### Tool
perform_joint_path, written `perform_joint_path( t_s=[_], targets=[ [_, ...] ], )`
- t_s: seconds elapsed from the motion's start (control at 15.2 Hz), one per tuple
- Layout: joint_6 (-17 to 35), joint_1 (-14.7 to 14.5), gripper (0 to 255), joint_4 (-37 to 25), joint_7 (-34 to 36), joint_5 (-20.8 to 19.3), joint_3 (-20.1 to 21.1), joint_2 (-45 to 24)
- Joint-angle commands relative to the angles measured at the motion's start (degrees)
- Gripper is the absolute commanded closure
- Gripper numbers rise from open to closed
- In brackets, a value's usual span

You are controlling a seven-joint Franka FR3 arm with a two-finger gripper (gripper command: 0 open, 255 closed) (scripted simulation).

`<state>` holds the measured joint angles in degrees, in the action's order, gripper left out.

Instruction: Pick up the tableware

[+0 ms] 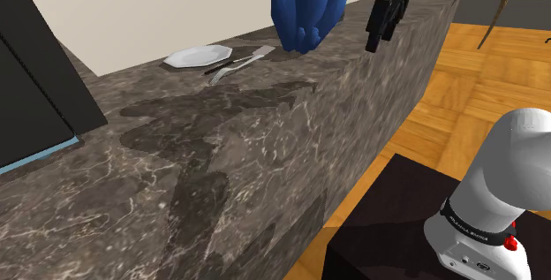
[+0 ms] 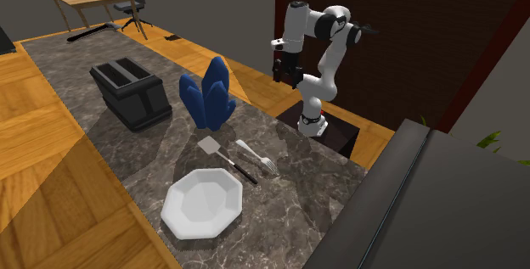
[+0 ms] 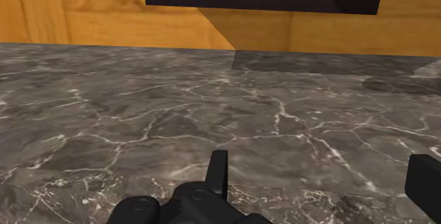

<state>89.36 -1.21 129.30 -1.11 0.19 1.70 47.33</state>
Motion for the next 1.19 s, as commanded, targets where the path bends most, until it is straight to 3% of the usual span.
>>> perform_joint_path(
  t_s=[0.0, 0.59, 1.12],
  targets=[
    [0.0, 0.0, 0, 0.0, 0.0, 0.0, 0.0, 0.0],
    [9.4, -5.4, 0, -10.2, -17.0, -1.2, -3.9, -18.8],
    [12.8, -9.3, 0, -23.9, -31.5, 0.1, -4.9, -35.6]
  ],
)
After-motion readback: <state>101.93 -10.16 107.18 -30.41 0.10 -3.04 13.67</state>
